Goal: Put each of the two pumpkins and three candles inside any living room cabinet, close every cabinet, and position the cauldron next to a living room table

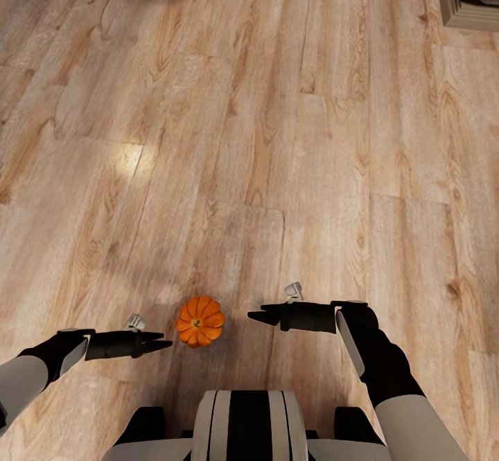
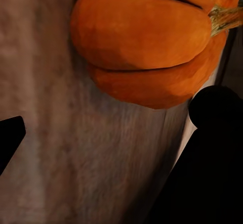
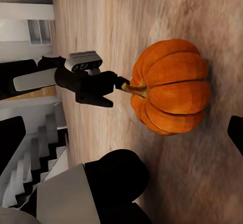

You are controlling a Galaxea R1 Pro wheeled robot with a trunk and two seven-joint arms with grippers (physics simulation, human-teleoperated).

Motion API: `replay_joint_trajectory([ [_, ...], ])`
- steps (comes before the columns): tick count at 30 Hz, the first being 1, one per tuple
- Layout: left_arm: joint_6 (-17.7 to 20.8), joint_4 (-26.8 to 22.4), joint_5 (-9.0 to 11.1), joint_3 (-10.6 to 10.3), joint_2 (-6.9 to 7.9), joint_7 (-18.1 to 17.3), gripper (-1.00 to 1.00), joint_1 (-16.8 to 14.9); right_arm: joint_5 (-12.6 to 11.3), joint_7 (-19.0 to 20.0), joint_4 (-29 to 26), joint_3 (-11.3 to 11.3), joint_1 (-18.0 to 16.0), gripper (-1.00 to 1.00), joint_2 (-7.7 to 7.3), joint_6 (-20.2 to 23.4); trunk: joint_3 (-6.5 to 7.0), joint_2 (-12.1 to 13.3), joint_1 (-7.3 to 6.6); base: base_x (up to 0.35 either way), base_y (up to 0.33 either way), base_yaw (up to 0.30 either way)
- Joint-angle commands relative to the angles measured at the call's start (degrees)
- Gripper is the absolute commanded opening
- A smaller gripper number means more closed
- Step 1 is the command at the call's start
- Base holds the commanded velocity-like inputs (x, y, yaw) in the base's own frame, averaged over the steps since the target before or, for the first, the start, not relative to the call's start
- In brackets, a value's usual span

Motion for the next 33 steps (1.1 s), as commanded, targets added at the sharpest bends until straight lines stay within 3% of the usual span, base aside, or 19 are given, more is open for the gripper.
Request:
replay_joint_trajectory([
  [1, -0.35, 0.00, 0.12, 0.45, -0.02, 0.05, 1.00, 0.00, 0.00, 0.00, 0.00, 0.00, 0.00, 1.00, -0.01, 0.00, 0.00, 0.00, 0.00, 0.000, 0.000, 0.000],
  [5, -1.72, 0.14, 0.32, 2.77, 0.01, 0.30, 1.00, 0.00, 0.00, 0.00, 0.00, 0.00, 0.00, 1.00, 0.00, 0.00, 0.00, 0.00, 0.00, 0.000, 0.000, 0.000],
  [8, -2.07, -0.04, 0.31, 3.38, -0.01, 0.36, 1.00, 0.00, 0.00, 0.00, 0.00, 0.00, 0.00, 1.00, 0.06, 0.00, 0.00, 0.00, 0.00, 0.000, 0.000, 0.000],
  [23, -1.40, -0.44, 0.48, 3.85, -0.41, 0.26, 1.00, -0.18, 0.00, 0.00, 0.08, 0.00, 0.00, 1.00, -0.01, 0.00, 0.00, 0.00, 0.00, 0.000, 0.000, 0.000],
  [33, -1.39, -0.44, 0.52, 10.57, -0.61, 0.51, 1.00, -0.26, 0.00, 0.00, 0.15, 0.00, 0.00, 1.00, -0.02, 0.00, 0.00, 0.00, 0.00, 0.000, 0.000, 0.000],
])
